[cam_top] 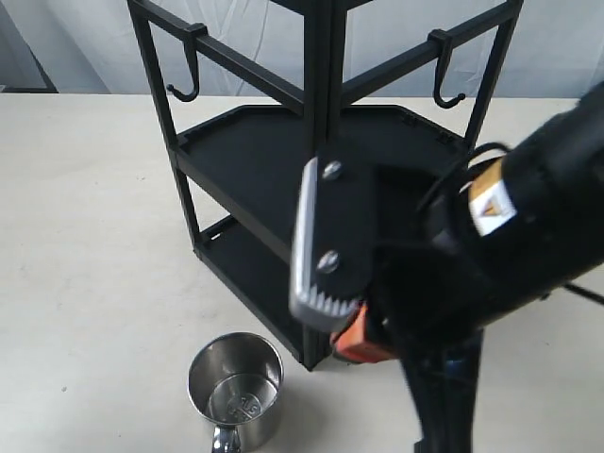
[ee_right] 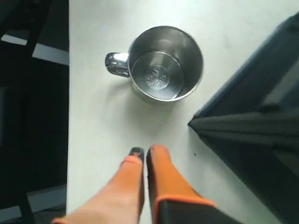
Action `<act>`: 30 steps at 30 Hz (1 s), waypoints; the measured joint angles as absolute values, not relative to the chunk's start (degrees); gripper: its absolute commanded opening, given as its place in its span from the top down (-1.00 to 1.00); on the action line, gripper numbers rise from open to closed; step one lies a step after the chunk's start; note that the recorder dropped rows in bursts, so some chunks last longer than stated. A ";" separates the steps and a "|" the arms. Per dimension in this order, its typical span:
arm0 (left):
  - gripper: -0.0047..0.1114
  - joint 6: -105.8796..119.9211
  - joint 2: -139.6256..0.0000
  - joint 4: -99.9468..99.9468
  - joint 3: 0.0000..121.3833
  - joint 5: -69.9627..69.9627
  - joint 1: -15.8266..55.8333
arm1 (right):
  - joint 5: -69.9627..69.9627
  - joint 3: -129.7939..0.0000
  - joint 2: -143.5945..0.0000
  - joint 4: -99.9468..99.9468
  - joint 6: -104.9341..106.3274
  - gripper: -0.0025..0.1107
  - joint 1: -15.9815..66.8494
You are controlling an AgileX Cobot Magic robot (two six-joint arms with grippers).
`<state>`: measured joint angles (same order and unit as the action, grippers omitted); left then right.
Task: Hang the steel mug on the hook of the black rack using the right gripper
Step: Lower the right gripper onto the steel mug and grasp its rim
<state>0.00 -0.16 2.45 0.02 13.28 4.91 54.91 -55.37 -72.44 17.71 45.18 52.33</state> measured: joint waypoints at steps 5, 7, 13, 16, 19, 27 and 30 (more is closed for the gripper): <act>0.89 0.00 -0.16 2.45 0.02 13.28 4.91 | 49.97 -55.37 -78.91 15.53 47.20 0.14 57.54; 0.89 0.00 -0.16 2.45 0.02 13.28 4.91 | 48.29 -55.37 -80.52 13.30 47.69 0.14 59.14; 0.89 0.00 -0.16 2.45 0.02 13.28 4.91 | 42.32 -55.37 -82.01 6.53 48.61 0.14 63.11; 0.89 0.00 -0.16 2.45 0.02 13.28 4.91 | 40.30 -55.37 -83.26 5.50 49.01 0.14 64.12; 0.89 0.00 -0.16 2.45 0.02 13.28 4.91 | 39.91 -55.37 -85.07 5.22 50.39 0.14 64.89; 0.89 0.00 -0.16 2.45 0.02 13.28 4.91 | 39.58 -55.37 -87.62 5.67 52.75 0.14 67.61; 0.89 0.00 -0.16 2.45 0.02 13.28 4.91 | 39.33 -55.37 -89.06 5.67 53.03 0.14 67.88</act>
